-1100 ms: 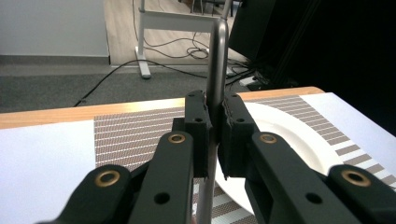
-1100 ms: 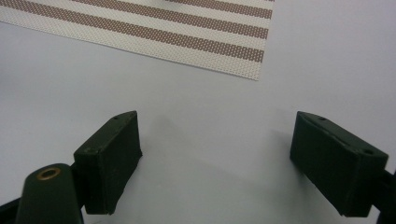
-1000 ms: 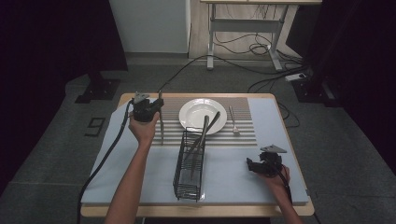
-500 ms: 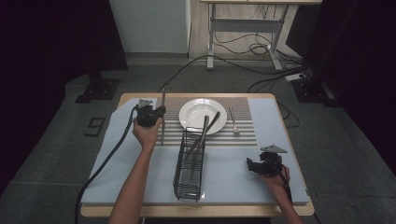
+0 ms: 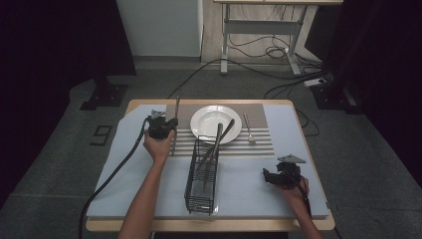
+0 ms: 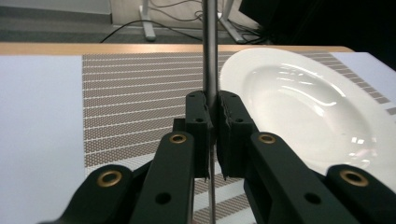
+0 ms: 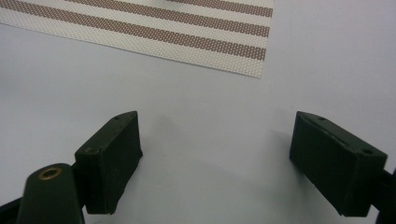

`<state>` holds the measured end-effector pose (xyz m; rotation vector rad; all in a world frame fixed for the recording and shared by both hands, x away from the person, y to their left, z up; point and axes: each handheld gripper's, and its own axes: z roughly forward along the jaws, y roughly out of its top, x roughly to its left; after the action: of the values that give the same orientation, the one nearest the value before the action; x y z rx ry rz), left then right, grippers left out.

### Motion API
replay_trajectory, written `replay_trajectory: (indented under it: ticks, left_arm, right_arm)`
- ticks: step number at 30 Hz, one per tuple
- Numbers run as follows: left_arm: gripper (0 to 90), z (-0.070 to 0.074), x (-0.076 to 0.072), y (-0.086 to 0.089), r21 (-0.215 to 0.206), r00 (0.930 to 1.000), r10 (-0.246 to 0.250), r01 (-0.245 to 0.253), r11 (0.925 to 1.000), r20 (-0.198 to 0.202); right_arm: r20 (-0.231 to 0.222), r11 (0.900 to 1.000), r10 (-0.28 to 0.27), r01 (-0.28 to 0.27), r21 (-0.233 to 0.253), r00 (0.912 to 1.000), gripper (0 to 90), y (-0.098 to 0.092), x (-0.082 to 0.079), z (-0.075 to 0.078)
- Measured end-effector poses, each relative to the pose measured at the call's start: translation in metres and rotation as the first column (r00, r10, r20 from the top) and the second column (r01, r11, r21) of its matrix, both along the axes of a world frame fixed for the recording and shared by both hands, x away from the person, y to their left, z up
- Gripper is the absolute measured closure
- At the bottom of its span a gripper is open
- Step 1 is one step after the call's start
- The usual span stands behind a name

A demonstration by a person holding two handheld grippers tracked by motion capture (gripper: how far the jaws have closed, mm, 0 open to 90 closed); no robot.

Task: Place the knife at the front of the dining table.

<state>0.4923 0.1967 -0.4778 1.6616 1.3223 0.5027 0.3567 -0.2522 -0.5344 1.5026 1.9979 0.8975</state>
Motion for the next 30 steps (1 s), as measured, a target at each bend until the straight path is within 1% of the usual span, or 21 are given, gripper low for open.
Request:
replay_trajectory:
  ticks: [3, 5, 6, 7, 8, 9, 11, 12, 13, 15, 16, 17, 20, 24, 27, 30]
  left_arm:
    - [83.4, -0.004, 0.006, 0.007, -0.023, 0.9993, 0.022, -0.023, 0.9995, -0.029]
    - [83.1, -0.009, 0.011, 0.011, -0.045, 0.9980, 0.036, -0.038, 0.9983, -0.052]
    - [82.9, -0.012, 0.013, 0.012, -0.049, 0.9973, 0.043, -0.046, 0.9977, -0.060]
    - [82.7, -0.014, 0.016, 0.014, -0.044, 0.9963, 0.047, -0.050, 0.9978, -0.072]
    - [83.3, -0.016, 0.018, 0.014, -0.023, 0.9951, 0.054, -0.056, 0.9982, -0.083]
    - [83.5, -0.018, 0.020, 0.016, -0.003, 0.9946, 0.045, -0.046, 0.9989, -0.093]
    - [83.5, -0.025, 0.024, 0.019, 0.022, 0.9896, 0.057, -0.055, 0.9983, -0.132]
    - [83.5, -0.029, 0.026, 0.021, 0.017, 0.9876, 0.061, -0.059, 0.9981, -0.144]
    - [83.5, -0.033, 0.027, 0.022, 0.012, 0.9841, 0.065, -0.064, 0.9979, -0.165]
    - [83.5, -0.042, 0.031, 0.024, 0.015, 0.9777, 0.071, -0.069, 0.9975, -0.198]
    - [83.3, -0.045, 0.031, 0.025, 0.005, 0.9760, 0.077, -0.077, 0.9970, -0.204]
    - [83.2, -0.046, 0.032, 0.025, -0.006, 0.9765, 0.081, -0.084, 0.9965, -0.200]
    - [83.1, -0.046, 0.034, 0.025, -0.026, 0.9741, 0.085, -0.092, 0.9954, -0.210]
    - [83.1, -0.046, 0.037, 0.025, -0.039, 0.9714, 0.095, -0.106, 0.9936, -0.217]
    - [83.1, -0.046, 0.038, 0.024, -0.042, 0.9695, 0.106, -0.118, 0.9921, -0.221]
    - [82.8, -0.047, 0.036, 0.021, -0.027, 0.9720, 0.110, -0.118, 0.9927, -0.208]
  right_arm:
    - [0.000, 1.000, 0.000, 0.000, 0.000, 1.0000, 16.3, 0.000, 0.000, 0.000]
    - [0.001, 1.000, -0.001, 0.001, 0.000, 1.0000, 16.3, 0.000, 0.000, 0.000]
    - [-0.001, 1.000, 0.000, 0.000, 0.000, 1.0000, 16.3, 0.000, 0.000, 0.000]
    - [0.000, 1.000, -0.001, 0.001, 0.002, 1.0000, 16.3, 0.000, 0.000, 0.000]
    - [0.001, 1.000, -0.001, 0.001, 0.002, 1.0000, 16.3, 0.000, 0.000, 0.000]
    - [0.000, 1.000, 0.000, 0.000, 0.001, 1.0000, 16.3, 0.000, 0.000, 0.000]
    - [0.000, 1.000, 0.000, 0.000, 0.002, 1.0000, 16.3, 0.000, 0.000, 0.000]
    - [-0.002, 1.000, 0.000, 0.000, 0.001, 1.0000, 16.3, 0.000, 0.000, 0.000]
    - [-0.001, 1.000, 0.000, 0.000, 0.001, 1.0000, 16.3, 0.000, 0.000, 0.000]
    - [-0.001, 1.000, 0.000, 0.000, 0.000, 1.0000, 16.3, 0.000, 0.000, 0.000]
    - [-0.001, 1.000, 0.000, 0.000, 0.000, 1.0000, 16.3, 0.000, 0.000, 0.000]
    - [-0.001, 1.000, -0.001, 0.001, 0.002, 1.0000, 16.4, 0.000, 0.000, 0.000]
    - [-0.001, 1.000, 0.000, 0.000, 0.001, 1.0000, 16.4, 0.000, 0.000, 0.000]
    - [0.000, 1.000, -0.001, 0.001, 0.000, 1.0000, 16.4, 0.000, 0.000, 0.000]
    - [0.000, 1.000, -0.001, 0.001, 0.000, 1.0000, 16.4, 0.000, 0.000, 0.000]
    - [-0.001, 1.000, 0.000, 0.000, -0.001, 1.0000, 16.4, 0.000, 0.000, 0.000]
